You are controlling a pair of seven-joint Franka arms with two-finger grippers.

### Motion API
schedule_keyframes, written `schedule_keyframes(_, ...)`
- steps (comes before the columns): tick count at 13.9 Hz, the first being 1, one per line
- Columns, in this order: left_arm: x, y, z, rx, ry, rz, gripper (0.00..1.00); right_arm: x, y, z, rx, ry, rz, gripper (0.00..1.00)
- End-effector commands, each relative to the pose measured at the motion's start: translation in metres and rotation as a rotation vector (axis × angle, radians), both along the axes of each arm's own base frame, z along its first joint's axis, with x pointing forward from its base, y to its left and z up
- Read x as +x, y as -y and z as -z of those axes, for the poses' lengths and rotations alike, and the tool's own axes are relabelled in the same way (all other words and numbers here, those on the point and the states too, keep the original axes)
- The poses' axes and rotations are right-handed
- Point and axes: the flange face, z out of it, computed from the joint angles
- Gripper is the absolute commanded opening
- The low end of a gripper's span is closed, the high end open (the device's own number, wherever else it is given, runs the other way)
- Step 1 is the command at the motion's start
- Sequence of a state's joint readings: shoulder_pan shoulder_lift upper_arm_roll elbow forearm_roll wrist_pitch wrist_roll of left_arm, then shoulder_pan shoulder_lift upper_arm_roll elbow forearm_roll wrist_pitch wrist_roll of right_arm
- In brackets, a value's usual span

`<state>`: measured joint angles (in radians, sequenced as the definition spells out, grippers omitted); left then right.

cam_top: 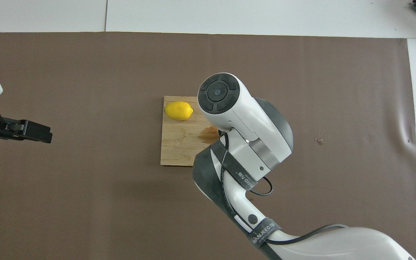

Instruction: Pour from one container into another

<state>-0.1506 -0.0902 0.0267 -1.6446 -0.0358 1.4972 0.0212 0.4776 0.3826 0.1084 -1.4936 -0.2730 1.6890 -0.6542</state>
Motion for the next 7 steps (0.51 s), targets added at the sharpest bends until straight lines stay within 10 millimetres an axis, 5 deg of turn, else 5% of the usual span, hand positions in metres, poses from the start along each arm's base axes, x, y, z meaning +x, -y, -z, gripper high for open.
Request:
schedule_keyframes(1,-0.0041,-0.0035,-0.0011,0.009,0.010,0.003,1.00,0.0026,-0.0012,-0.0055,-0.034,0.017,-0.007,0.00)
schedule_keyframes(7,-0.0037,-0.0034,-0.0003,0.009,0.008,0.003,1.00,0.0006,0.0006,-0.0026,-0.081,0.017,-0.024,0.00)
